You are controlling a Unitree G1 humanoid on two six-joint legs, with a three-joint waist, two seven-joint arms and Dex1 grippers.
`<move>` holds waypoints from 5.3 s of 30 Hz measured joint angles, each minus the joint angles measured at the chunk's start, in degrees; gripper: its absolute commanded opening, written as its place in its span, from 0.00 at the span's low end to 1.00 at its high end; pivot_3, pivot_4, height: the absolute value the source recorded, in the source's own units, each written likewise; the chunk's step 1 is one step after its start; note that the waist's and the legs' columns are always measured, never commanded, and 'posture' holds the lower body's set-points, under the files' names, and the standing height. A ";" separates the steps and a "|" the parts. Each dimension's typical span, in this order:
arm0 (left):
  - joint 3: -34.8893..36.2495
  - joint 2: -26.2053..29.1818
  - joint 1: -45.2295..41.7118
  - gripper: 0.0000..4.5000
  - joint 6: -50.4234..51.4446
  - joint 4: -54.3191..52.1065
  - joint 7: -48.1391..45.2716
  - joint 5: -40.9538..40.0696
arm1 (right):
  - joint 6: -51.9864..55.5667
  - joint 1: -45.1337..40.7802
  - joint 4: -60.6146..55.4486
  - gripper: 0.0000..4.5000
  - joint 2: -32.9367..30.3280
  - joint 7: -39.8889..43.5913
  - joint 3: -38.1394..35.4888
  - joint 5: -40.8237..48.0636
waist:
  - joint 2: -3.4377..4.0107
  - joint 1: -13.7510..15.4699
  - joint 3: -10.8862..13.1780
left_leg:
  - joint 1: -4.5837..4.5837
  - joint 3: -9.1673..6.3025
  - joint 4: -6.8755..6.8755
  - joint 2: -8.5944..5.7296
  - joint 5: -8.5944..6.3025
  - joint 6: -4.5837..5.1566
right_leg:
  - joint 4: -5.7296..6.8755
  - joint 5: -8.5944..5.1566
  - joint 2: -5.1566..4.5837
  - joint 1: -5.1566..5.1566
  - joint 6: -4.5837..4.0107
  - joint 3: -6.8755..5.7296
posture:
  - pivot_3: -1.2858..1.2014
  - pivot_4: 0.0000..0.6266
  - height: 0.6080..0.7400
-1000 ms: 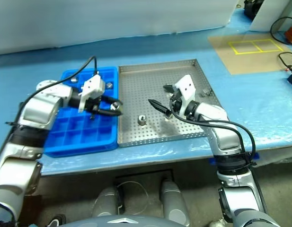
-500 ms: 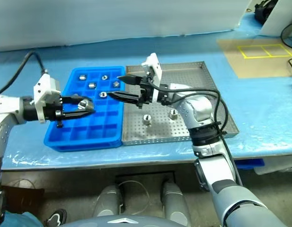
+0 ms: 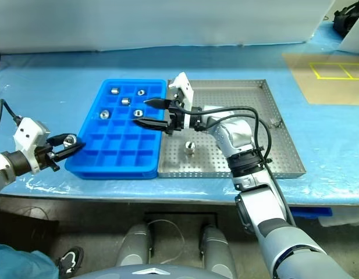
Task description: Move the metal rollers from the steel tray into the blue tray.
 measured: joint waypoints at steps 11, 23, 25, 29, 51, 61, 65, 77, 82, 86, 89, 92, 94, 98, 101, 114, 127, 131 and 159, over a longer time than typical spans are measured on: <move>-4.08 -3.08 -5.79 0.39 -4.15 8.13 7.63 2.77 | -0.75 -0.04 0.24 1.00 -0.06 -0.63 -0.02 -1.71 | -0.05 0.41 -0.03 | 0.25 0.00 0.09 0.07 0.13 -0.21 | 0.64 -0.30 0.04 -0.08 0.23 0.05 | 0.54 0.24 1.00; -7.84 -6.77 -8.59 0.55 -3.66 11.17 10.73 2.65 | -1.77 1.76 -1.23 1.00 -1.07 -2.11 0.02 -3.65 | -0.08 0.39 -0.04 | 0.23 0.01 0.13 0.10 0.14 -0.24 | 0.64 -0.26 0.05 -0.08 0.15 0.04 | 0.53 0.24 1.00; -7.83 -7.04 -9.31 0.66 -3.29 11.78 11.26 2.10 | -1.76 2.33 -1.97 1.00 -1.02 -2.73 0.01 -3.71 | -0.07 0.38 -0.04 | 0.23 0.01 0.12 0.10 0.15 -0.25 | 0.65 -0.26 0.06 -0.08 0.14 0.04 | 0.52 0.24 1.00; -7.83 -7.32 -10.82 0.89 -3.32 12.85 12.65 1.94 | -1.69 2.90 -3.16 1.00 -0.98 -3.13 0.01 -3.71 | -0.08 0.37 -0.04 | 0.23 0.01 0.13 0.11 0.16 -0.26 | 0.65 -0.24 0.07 -0.07 0.11 0.04 | 0.52 0.24 1.00; -32.85 -16.62 -41.97 0.89 -4.32 28.28 -13.66 0.14 | 2.49 10.09 -13.17 1.00 -11.65 -6.07 -6.08 -1.43 | -0.08 -3.10 -0.07 | 0.20 0.15 0.23 0.11 0.30 -0.45 | 0.57 -0.10 0.14 -0.01 -0.13 0.16 | 0.37 0.24 1.00; -38.35 -25.64 -50.55 0.89 -22.23 57.28 -16.74 12.41 | 8.56 22.58 -27.35 1.00 -15.65 -14.09 -11.73 0.97 | -0.09 -5.95 -0.07 | 0.30 0.18 0.39 0.08 0.19 -0.26 | 0.48 -0.09 0.19 0.15 -0.11 0.28 | 0.30 0.24 1.00; -38.86 -28.23 -53.77 0.89 -23.85 63.89 -16.97 15.28 | 9.68 25.04 -30.81 1.00 -15.63 -17.37 -12.09 1.66 | -0.10 -6.29 -0.08 | 0.29 0.19 0.50 0.08 0.08 -0.07 | 0.48 -0.10 0.18 0.18 -0.09 0.30 | 0.28 0.24 1.00; -40.48 -29.65 -57.32 0.89 -25.14 70.04 -22.51 22.55 | 9.49 27.52 -32.95 1.00 -15.27 -23.30 -12.62 1.99 | -0.09 -7.55 -0.11 | 0.33 0.19 0.63 0.06 -0.07 0.17 | 0.25 -0.30 0.15 0.44 0.25 0.28 | 0.26 0.24 1.00; -41.80 -29.38 -57.46 0.89 -25.10 70.02 -24.63 25.25 | 9.27 28.23 -33.86 1.00 -14.90 -24.89 -12.56 1.99 | 0.03 -8.16 -0.20 | 0.45 0.20 0.59 0.06 -0.11 0.23 | 0.08 -0.30 0.15 0.64 0.25 0.26 | 0.26 0.24 1.00; -42.14 -29.14 -57.41 0.89 -24.63 70.09 -26.65 26.69 | 8.91 28.65 -34.11 1.00 -14.87 -25.99 -12.59 1.99 | 0.14 -9.05 -0.27 | 0.54 0.19 0.50 0.06 -0.14 0.28 | -0.33 -0.30 0.15 0.90 0.29 0.22 | 0.25 0.24 1.00; -42.68 -29.26 -57.41 0.89 -24.75 70.31 -26.40 27.98 | 8.91 29.01 -34.67 1.00 -14.85 -26.57 -12.60 2.03 | 0.26 -9.27 -0.39 | 0.63 0.20 0.51 -0.10 -0.23 0.44 | -0.37 -0.31 0.02 1.02 0.31 0.23 | 0.25 0.24 1.00; -42.65 -29.52 -57.19 0.80 -26.07 70.68 -25.31 28.46 | 8.91 29.25 -34.71 1.00 -14.85 -26.94 -12.61 2.05 | 0.39 -9.56 -0.58 | 0.64 0.19 0.52 -0.17 -0.26 0.49 | -0.44 -0.32 -0.03 1.09 0.32 0.22 | 0.25 0.24 1.00; -42.59 -29.56 -57.19 0.71 -26.19 71.09 -25.27 28.62 | 8.91 29.31 -34.71 1.00 -14.85 -27.30 -12.61 2.06 | 0.44 -9.78 -0.66 | 0.63 0.19 0.53 -0.21 -0.27 0.50 | -0.48 -0.33 -0.05 1.10 0.33 0.23 | 0.25 0.24 1.00; -42.37 -29.80 -57.22 0.51 -26.01 71.81 -23.16 29.14 | 8.90 29.32 -34.71 1.00 -14.86 -27.59 -12.61 2.14 | 0.59 -10.32 -0.86 | 0.63 0.17 0.56 -0.33 -0.32 0.60 | -0.59 -0.34 -0.15 1.18 0.35 0.21 | 0.25 0.24 1.00; -41.62 -29.77 -57.16 0.38 -25.83 71.77 -24.73 28.80 | 8.67 29.31 -34.71 1.00 -14.86 -27.65 -12.60 2.13 | 0.61 -10.52 -0.87 | 0.56 0.16 0.57 -0.38 -0.36 0.66 | -0.80 -0.34 -0.18 1.19 0.36 0.21 | 0.26 0.24 1.00; -35.89 -28.18 -52.58 0.38 -21.70 63.07 -25.33 23.16 | 6.67 25.95 -31.73 1.00 -13.19 -27.45 -11.98 2.10 | 0.66 -10.75 -0.91 | 0.25 0.18 0.27 -0.46 -0.47 0.84 | -0.98 -0.13 -0.31 0.94 0.00 0.10 | 0.30 0.24 1.00; -18.98 -11.04 -32.83 0.38 -6.33 23.12 -17.47 8.44 | 1.36 14.32 -17.26 1.00 -7.39 -18.33 -3.73 0.60 | 0.59 -8.04 -0.75 | -0.16 0.32 0.12 0.22 -0.31 0.42 | -0.52 -0.15 0.07 0.16 -0.10 -0.08 | 0.44 0.24 1.00; -12.51 -7.39 -25.45 0.38 -3.84 15.83 -10.31 7.07 | -0.86 11.33 -12.22 1.00 -5.75 -14.32 -1.81 -0.03 | 0.60 -6.08 -0.74 | -0.02 0.32 0.09 0.23 -0.23 0.25 | -0.33 -0.16 0.06 0.17 -0.09 -0.08 | 0.48 0.24 1.00; -17.21 -10.82 -24.69 0.38 -15.39 34.15 4.53 10.01 | -0.49 10.73 -10.39 1.00 -5.27 -9.28 -0.85 -2.31 | 0.51 -2.66 -0.74 | -0.05 0.30 0.09 0.25 0.00 -0.10 | -0.17 -0.15 0.02 0.13 -0.08 -0.14 | 0.45 0.24 1.00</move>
